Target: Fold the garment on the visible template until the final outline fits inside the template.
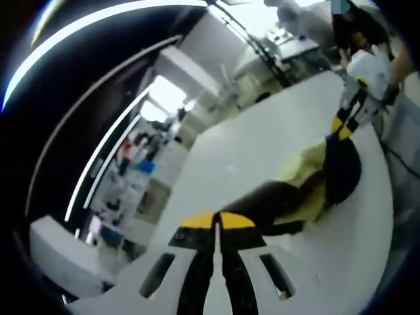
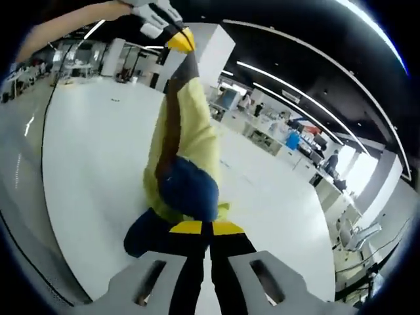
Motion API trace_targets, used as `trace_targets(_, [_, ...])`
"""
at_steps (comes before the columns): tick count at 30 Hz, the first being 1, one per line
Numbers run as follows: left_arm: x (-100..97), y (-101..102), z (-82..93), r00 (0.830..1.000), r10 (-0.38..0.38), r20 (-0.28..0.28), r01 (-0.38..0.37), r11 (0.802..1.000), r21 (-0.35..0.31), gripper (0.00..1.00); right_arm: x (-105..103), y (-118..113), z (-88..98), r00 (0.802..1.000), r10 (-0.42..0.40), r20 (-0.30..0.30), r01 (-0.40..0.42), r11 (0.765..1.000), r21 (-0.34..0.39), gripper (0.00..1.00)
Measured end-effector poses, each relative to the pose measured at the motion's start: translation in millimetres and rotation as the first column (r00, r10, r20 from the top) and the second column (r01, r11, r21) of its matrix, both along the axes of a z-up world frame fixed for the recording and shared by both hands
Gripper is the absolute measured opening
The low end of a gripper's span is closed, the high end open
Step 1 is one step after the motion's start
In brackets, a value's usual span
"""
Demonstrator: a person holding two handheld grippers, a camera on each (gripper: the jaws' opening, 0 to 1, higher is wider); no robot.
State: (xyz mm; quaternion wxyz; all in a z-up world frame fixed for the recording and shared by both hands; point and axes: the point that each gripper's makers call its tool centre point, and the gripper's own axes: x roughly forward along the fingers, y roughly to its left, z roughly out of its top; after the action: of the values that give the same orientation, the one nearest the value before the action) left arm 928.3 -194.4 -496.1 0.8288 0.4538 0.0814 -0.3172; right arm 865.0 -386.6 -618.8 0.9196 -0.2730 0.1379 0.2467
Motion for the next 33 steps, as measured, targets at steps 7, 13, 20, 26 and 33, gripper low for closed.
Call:
trace_targets(7, [-28.1,28.7,-0.9,0.995,0.098,0.019,-0.096,0.991,-0.089,0.0,4.4,-8.0,50.6,0.995,-0.025,0.101,0.019,0.998,0.058,0.02])
trace_targets(13, [-64.9,48.0,25.0,0.975,0.186,0.117,-0.169,0.975,-0.147,0.0,-9.2,-6.2,114.8,0.971,-0.034,0.239,0.006,0.993,0.117,0.02])
trace_targets(20, [-103.2,51.8,90.4,0.939,0.236,0.249,-0.175,0.954,-0.243,0.0,-36.7,-2.5,188.7,0.922,-0.039,0.384,-0.031,0.984,0.174,0.02])
trace_targets(26, [-125.9,48.7,131.2,0.9,0.234,0.368,-0.156,0.96,-0.231,0.0,-56.8,1.1,224.6,0.882,-0.028,0.47,-0.057,0.984,0.166,0.01])
trace_targets(33, [-151.5,49.7,177.8,0.835,0.237,0.497,-0.133,0.963,-0.235,0.0,-79.0,1.1,274.5,0.811,-0.033,0.585,-0.094,0.978,0.185,0.01])
